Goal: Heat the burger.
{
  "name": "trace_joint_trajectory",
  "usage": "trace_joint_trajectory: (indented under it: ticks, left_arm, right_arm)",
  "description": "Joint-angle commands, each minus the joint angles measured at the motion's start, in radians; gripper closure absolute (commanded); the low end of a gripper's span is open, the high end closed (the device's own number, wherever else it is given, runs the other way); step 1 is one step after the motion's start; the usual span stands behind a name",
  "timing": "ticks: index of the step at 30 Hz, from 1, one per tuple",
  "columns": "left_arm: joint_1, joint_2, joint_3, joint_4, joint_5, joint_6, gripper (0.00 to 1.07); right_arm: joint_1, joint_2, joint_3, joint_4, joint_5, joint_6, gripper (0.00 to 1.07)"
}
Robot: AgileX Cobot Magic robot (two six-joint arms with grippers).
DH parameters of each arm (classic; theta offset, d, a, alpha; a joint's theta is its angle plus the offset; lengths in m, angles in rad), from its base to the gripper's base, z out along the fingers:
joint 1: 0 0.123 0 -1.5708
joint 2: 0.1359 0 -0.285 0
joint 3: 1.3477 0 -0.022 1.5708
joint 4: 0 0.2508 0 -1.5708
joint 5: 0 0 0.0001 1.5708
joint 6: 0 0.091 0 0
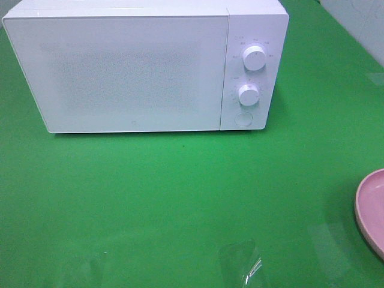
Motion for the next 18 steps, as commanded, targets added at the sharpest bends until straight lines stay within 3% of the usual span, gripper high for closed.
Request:
trace_joint_trajectory:
  ticks: [1, 18]
  left_arm:
    - [0.003, -0.021, 0.006, -0.010, -0.014, 0.000, 0.06]
    - [0.003, -0.017, 0.006, -0.010, -0.014, 0.000, 0.06]
  right_arm:
    - [-0.005, -0.027, 0.000, -0.003, -0.006, -0.004, 0.31]
    - [-0.005, -0.027, 0.000, -0.003, -0.006, -0.004, 0.31]
